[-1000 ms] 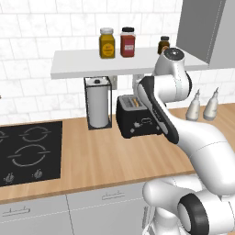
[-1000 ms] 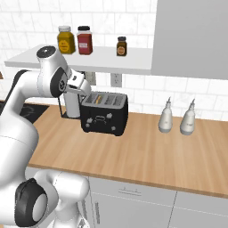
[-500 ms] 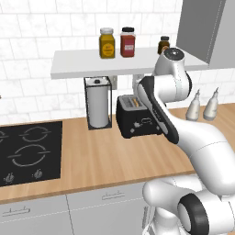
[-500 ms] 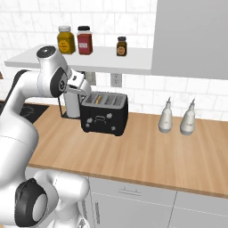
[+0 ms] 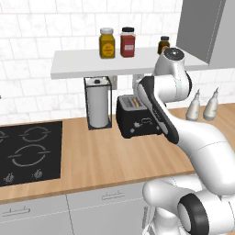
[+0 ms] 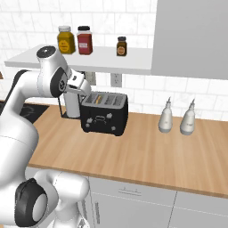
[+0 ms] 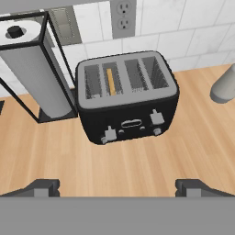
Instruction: Start the toaster. Once the lever pops up, take the bread to the plate on the dining counter.
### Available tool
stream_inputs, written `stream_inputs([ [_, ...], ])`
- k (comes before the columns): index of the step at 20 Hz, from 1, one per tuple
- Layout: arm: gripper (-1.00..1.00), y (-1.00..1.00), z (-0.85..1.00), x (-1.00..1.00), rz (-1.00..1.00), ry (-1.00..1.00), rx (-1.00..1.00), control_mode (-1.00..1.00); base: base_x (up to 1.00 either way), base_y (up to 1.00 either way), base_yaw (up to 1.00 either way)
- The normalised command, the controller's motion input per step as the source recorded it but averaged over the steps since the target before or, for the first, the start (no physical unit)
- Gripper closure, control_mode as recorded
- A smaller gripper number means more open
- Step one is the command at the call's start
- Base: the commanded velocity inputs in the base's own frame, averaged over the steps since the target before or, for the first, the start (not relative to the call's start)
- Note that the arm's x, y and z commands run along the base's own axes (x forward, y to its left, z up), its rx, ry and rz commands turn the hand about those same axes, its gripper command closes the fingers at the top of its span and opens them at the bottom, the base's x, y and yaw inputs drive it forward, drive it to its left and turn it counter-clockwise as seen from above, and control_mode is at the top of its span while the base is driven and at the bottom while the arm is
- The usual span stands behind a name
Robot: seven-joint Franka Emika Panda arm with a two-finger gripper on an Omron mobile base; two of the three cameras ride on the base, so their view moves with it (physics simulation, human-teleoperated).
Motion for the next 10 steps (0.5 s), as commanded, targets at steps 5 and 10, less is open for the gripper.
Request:
stream_inputs([
  [5,-1.0,0.0,0.0,0.0,0.0,0.0,0.0,-1.0,0.0,0.0,0.0],
  [10,-1.0,0.0,0.0,0.0,0.0,0.0,0.0,-1.0,0.0,0.0,0.0],
])
